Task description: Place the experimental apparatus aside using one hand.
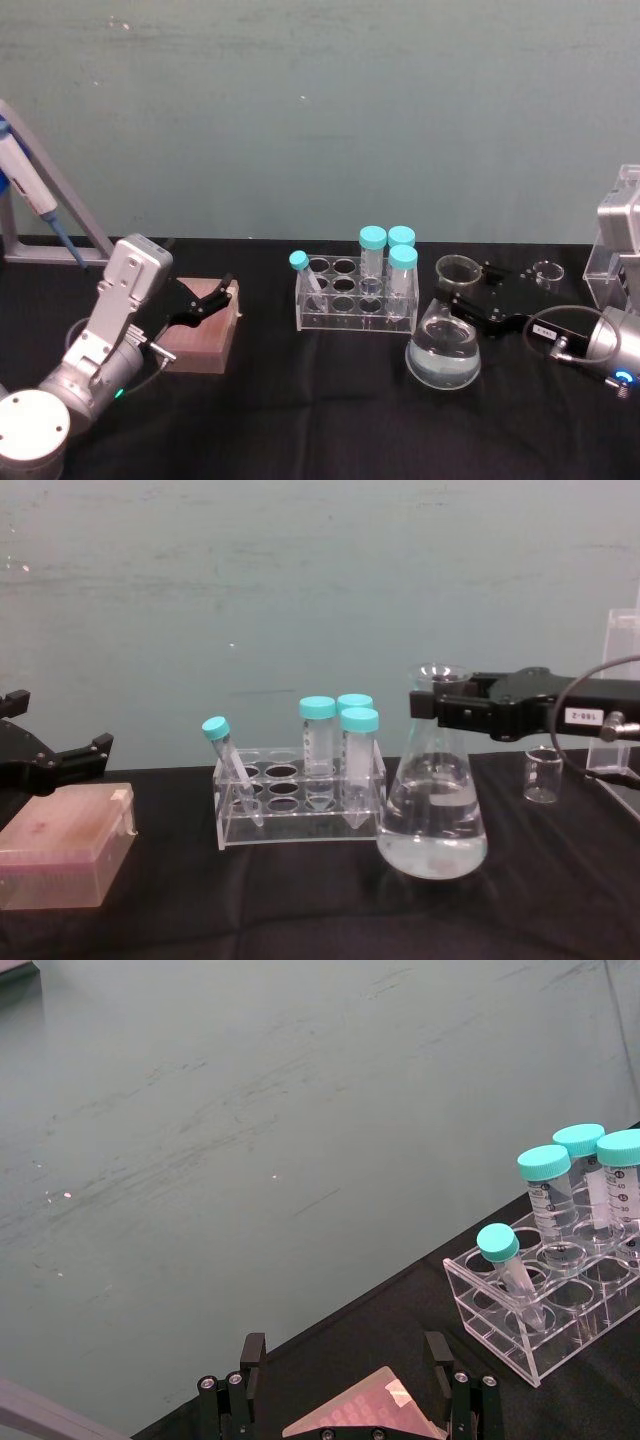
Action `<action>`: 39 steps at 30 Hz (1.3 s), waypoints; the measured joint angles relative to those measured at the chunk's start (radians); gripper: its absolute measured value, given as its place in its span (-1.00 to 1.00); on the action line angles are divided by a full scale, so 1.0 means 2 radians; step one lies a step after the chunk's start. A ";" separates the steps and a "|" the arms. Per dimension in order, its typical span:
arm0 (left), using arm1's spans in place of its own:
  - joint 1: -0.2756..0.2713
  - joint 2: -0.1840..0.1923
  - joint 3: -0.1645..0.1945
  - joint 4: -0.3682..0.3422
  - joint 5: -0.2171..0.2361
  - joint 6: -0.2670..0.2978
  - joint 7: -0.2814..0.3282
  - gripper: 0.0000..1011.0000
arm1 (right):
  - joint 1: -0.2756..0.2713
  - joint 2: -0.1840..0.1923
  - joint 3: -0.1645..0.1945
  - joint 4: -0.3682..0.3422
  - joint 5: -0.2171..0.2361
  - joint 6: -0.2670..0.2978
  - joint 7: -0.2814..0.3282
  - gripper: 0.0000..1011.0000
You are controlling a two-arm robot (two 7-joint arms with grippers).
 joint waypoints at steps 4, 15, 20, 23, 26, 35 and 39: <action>0.000 0.000 0.000 0.000 0.000 0.000 0.000 0.98 | -0.005 0.003 0.006 -0.005 0.002 0.002 -0.009 -0.07; 0.000 0.000 0.000 0.000 0.000 0.000 0.000 0.98 | -0.018 0.012 0.019 -0.021 -0.005 0.008 -0.037 -0.07; 0.000 0.000 0.000 0.000 0.000 0.000 0.000 0.98 | -0.023 0.015 0.022 -0.029 -0.012 0.022 -0.054 -0.07; 0.000 0.000 0.000 0.000 0.000 0.000 0.000 0.98 | -0.027 0.015 0.026 -0.033 -0.015 0.028 -0.064 -0.07; 0.000 0.000 0.000 0.000 0.000 0.000 0.000 0.98 | -0.031 0.016 0.032 -0.036 -0.016 0.033 -0.073 -0.07; 0.000 0.000 0.000 0.000 0.000 0.000 0.000 0.98 | -0.043 0.014 0.049 -0.045 -0.018 0.040 -0.096 -0.07; 0.000 0.000 0.000 0.000 0.000 0.000 0.000 0.98 | -0.049 0.012 0.056 -0.050 -0.020 0.043 -0.106 -0.07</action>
